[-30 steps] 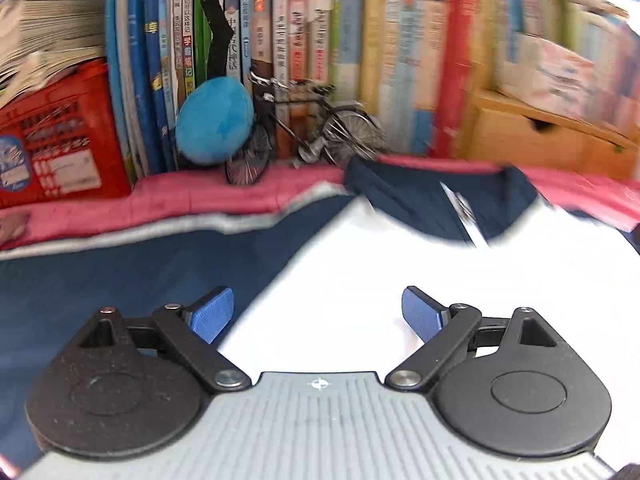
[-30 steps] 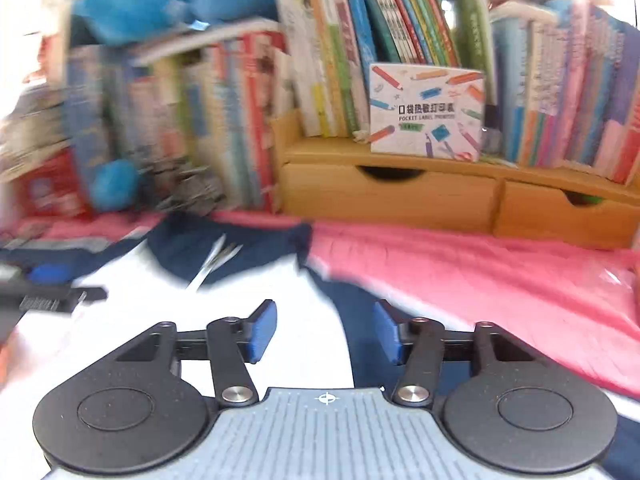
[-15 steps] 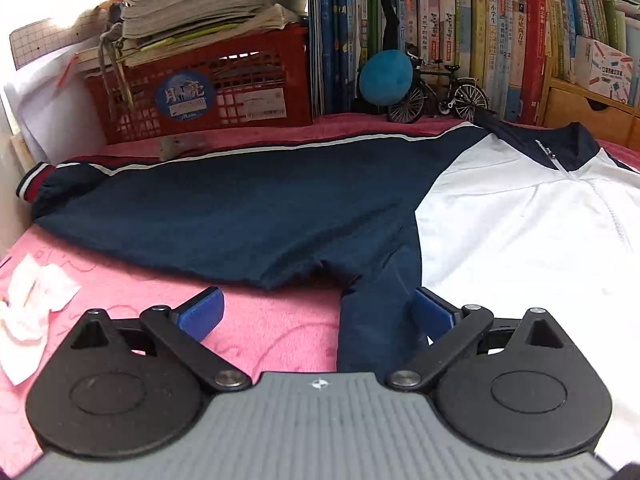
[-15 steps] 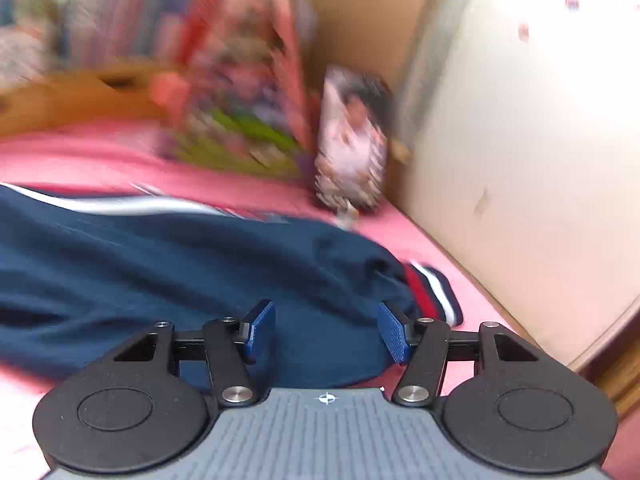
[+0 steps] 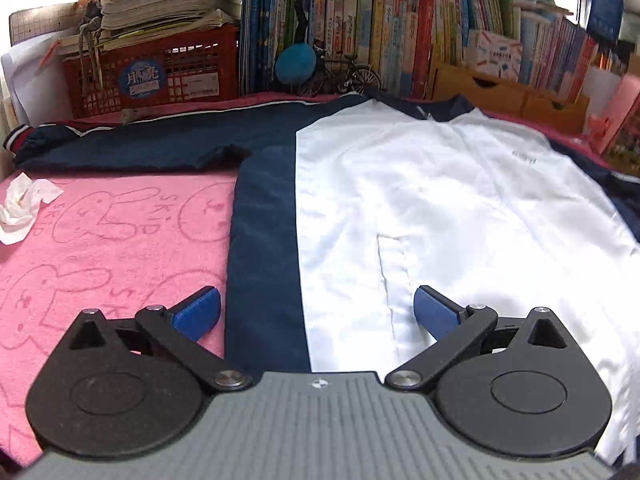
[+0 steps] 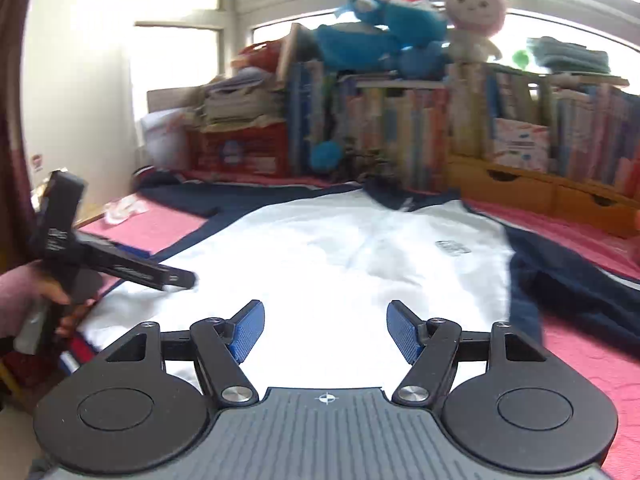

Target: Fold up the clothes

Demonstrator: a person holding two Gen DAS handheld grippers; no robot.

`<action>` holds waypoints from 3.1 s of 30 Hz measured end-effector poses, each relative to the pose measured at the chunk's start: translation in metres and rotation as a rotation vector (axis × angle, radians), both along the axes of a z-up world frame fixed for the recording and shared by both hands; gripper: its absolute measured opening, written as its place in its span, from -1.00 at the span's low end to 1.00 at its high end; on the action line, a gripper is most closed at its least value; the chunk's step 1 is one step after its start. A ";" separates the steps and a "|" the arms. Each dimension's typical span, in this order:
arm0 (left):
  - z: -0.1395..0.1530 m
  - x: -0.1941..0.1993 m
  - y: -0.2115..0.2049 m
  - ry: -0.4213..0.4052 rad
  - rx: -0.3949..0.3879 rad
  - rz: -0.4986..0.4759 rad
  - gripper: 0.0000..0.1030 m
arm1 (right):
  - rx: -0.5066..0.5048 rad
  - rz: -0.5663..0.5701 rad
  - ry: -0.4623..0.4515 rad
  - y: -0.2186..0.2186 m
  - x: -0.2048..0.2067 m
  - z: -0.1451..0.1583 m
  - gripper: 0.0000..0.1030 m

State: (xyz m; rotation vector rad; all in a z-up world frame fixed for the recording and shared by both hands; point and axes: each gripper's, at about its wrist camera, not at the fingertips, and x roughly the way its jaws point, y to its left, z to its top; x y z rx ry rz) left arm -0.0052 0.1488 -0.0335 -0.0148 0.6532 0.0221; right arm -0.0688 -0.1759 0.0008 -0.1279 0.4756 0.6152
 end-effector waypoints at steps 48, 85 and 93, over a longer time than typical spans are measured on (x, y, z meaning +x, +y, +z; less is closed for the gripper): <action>0.041 -0.001 -0.006 -0.132 0.035 0.061 1.00 | 0.009 -0.521 0.063 -0.091 0.049 0.002 0.90; -0.006 0.190 -0.012 0.053 0.020 0.096 1.00 | 0.092 -0.785 0.098 -0.154 0.208 -0.019 0.61; 0.019 0.180 -0.062 -0.038 -0.097 -0.029 1.00 | 0.292 -1.408 0.101 -0.351 0.123 -0.028 0.71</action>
